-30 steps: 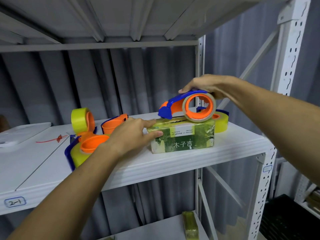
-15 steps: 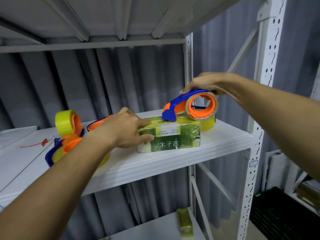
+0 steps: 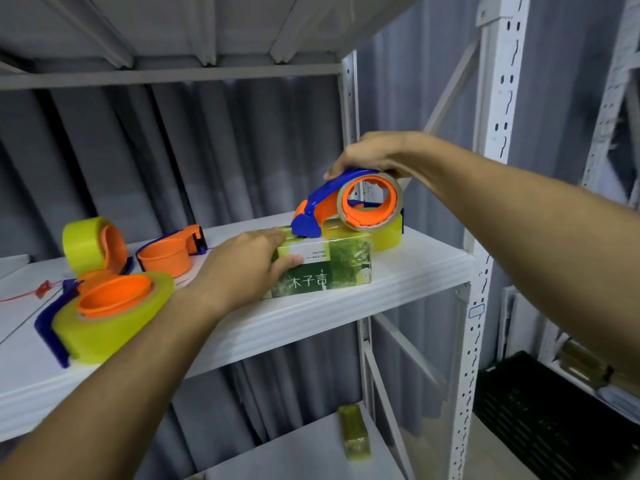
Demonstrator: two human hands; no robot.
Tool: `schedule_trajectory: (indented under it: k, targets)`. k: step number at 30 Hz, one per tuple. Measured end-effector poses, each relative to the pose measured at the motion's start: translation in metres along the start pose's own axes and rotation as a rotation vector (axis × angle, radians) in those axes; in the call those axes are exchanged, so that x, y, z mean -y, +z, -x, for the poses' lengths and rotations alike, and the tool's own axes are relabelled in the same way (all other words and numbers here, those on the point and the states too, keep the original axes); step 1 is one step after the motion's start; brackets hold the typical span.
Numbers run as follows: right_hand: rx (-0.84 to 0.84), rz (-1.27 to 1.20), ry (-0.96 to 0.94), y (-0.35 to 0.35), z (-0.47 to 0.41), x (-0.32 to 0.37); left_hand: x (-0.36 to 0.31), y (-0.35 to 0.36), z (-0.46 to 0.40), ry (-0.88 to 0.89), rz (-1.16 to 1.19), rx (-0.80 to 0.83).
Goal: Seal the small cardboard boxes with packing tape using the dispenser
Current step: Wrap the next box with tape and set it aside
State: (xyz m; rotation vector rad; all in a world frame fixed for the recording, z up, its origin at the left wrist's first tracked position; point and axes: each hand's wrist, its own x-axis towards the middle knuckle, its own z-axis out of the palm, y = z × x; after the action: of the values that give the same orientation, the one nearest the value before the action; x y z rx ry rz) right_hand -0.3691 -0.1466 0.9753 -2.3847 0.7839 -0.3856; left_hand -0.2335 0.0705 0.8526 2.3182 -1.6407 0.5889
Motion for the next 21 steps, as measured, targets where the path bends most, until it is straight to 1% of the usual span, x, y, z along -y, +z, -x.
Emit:
schedule_trajectory:
  k: [7, 14, 17, 21]
  targets:
    - [-0.006, -0.057, -0.013, -0.008, 0.010, -0.007, 0.004, -0.003, -0.003, -0.010, 0.042, 0.013]
    - [-0.080, -0.033, 0.034, -0.039, 0.023, -0.031, 0.004, -0.006, -0.003, -0.035, 0.039, 0.053]
    - [-0.080, 0.001, 0.019, -0.033, 0.026, -0.040, 0.000, -0.011, -0.005, -0.057, 0.001, 0.084]
    - [-0.069, -0.014, 0.033, -0.027, 0.025, -0.049, -0.010, -0.020, -0.015, -0.080, -0.092, 0.171]
